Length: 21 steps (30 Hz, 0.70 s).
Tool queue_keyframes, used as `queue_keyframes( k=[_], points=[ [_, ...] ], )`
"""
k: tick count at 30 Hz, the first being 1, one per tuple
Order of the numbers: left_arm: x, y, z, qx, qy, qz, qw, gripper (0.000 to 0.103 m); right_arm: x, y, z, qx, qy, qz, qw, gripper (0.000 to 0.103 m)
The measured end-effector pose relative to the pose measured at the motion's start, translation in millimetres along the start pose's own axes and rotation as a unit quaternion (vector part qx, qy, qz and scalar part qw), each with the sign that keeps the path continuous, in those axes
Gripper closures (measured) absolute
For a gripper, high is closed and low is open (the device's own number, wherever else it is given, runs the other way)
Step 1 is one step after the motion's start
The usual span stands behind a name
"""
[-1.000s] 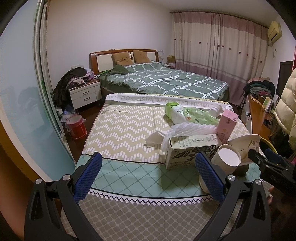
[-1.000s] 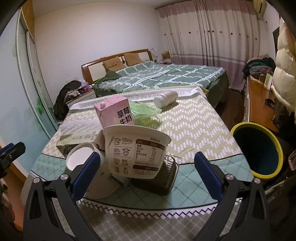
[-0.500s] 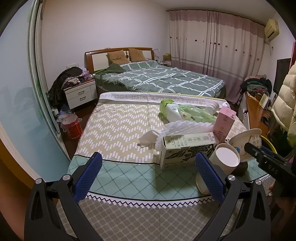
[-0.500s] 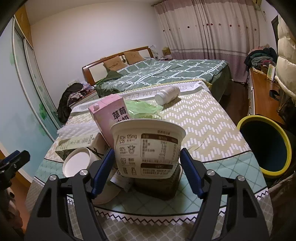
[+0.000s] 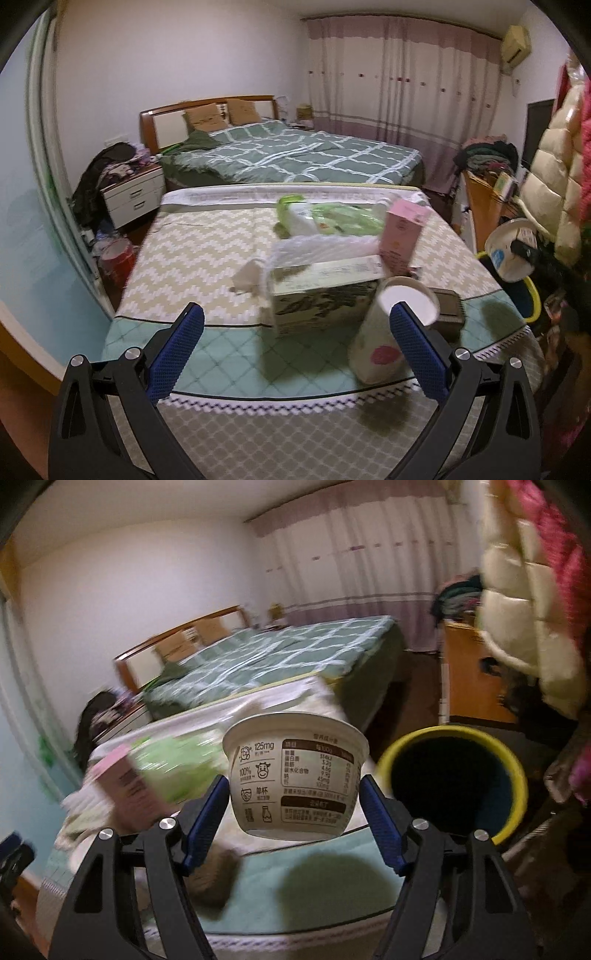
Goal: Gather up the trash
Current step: 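Carry the yogurt cup over the yellow bin and open the right gripper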
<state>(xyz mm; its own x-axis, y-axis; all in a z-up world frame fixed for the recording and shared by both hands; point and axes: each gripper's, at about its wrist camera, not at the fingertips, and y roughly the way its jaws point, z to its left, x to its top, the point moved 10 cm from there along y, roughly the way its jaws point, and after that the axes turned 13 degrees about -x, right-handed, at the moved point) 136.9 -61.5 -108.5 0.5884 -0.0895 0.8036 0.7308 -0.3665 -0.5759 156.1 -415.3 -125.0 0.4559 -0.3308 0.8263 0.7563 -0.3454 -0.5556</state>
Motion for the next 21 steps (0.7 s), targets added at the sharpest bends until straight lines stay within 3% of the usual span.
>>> queue_keyframes(
  k=[5, 9, 14, 21],
  points=[
    [-4, 15, -31, -0.031, 0.025, 0.014, 0.9991, 0.004, 11, 37, -63, -0.075, 0.027, 0.011, 0.997, 0.034],
    [-10, 31, -50, -0.050, 0.038, 0.031, 0.9975, 0.004, 5, 77, -103, -0.118, 0.042, 0.054, 0.991, 0.034],
    [-15, 50, -65, -0.060, 0.048, 0.051, 0.9958, 0.004, -10, 114, -132, -0.116, 0.085, 0.118, 0.983, 0.034],
    [-16, 74, -76, -0.070, 0.052, 0.071, 0.9937, 0.004, -7, 120, -135, -0.139, 0.090, 0.120, 0.979, 0.026]
  ],
)
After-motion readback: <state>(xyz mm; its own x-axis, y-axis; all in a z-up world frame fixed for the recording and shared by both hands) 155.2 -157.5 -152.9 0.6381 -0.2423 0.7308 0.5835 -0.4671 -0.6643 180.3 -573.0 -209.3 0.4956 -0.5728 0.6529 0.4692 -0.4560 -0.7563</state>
